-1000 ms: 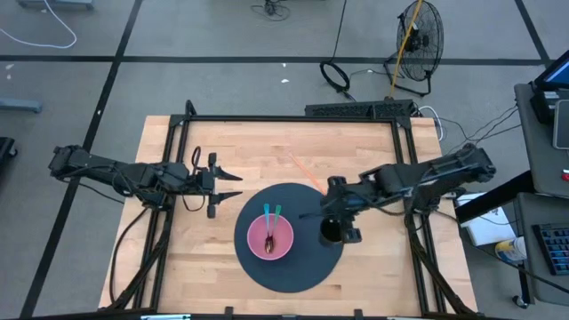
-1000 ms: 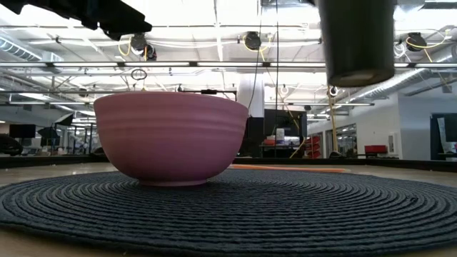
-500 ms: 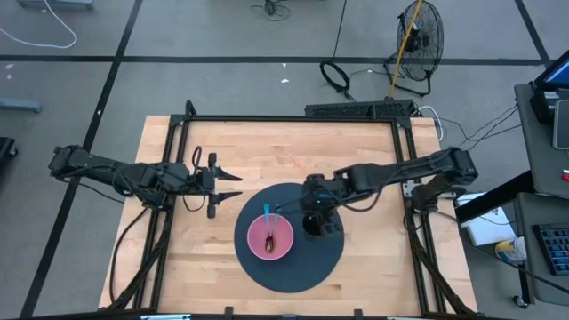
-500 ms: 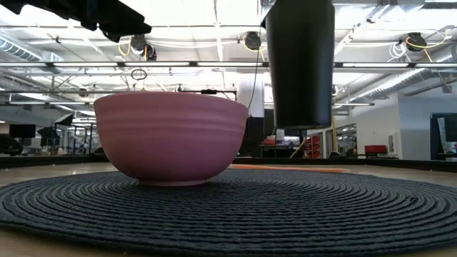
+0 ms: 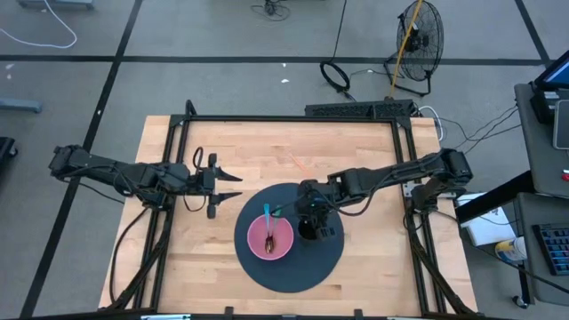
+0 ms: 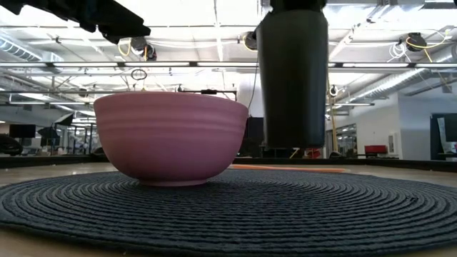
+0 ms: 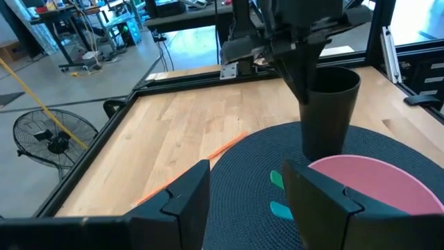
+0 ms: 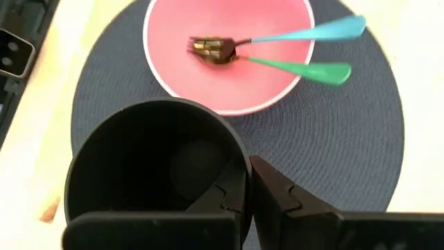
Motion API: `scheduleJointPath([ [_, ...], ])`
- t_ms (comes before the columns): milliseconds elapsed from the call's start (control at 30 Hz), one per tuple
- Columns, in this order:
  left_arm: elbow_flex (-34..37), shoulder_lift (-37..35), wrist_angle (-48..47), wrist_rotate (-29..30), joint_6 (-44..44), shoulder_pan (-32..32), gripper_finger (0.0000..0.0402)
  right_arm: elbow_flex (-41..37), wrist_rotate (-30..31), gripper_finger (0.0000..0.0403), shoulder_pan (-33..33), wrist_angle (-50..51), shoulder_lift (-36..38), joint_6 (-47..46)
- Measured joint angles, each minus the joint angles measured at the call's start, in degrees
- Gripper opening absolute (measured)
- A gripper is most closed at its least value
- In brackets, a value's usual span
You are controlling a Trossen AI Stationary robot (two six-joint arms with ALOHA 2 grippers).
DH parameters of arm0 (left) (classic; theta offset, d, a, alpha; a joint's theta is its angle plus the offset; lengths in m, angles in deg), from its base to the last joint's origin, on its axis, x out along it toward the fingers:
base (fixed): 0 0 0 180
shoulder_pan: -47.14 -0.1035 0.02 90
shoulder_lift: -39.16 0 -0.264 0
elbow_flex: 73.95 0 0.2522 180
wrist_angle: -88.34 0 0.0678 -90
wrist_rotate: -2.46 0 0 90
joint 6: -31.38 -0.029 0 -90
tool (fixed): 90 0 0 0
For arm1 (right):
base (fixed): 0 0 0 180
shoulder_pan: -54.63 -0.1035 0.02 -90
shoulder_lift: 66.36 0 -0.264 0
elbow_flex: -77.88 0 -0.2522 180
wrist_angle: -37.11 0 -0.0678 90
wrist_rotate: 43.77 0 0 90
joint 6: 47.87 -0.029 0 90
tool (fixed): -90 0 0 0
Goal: Pick & Place Utensil
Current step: Put the black cup to the right of the pink bowl on the blue mat
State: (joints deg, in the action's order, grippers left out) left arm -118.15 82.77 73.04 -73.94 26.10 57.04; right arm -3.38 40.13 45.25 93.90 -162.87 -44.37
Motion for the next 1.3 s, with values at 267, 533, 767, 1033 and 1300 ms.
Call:
scheduleJointPath([
  [267,0.0,0.0,0.04,0.0,0.0,0.0,0.0186,-4.11,0.0,0.0004,0.77,-2.3,-0.02,-1.28],
  [533,0.0,0.0,0.02,-0.02,0.3,0.01,0.0186,-4.3,0.0,0.0004,1.18,-2.78,0.04,-0.76],
  [767,0.0,0.0,0.0,-0.02,0.52,0.01,0.0186,-4.3,0.02,0.0004,1.2,-2.95,0.04,-0.59],
  [1033,0.0,0.0,-0.02,-0.04,0.92,0.0,0.0186,-7.88,-0.02,0.0004,1.2,-5.66,0.11,-1.25],
  [1300,0.0,0.0,0.04,-0.03,0.94,0.02,0.0186,-8.45,-0.02,0.0004,1.22,-6.37,0.2,-1.25],
])
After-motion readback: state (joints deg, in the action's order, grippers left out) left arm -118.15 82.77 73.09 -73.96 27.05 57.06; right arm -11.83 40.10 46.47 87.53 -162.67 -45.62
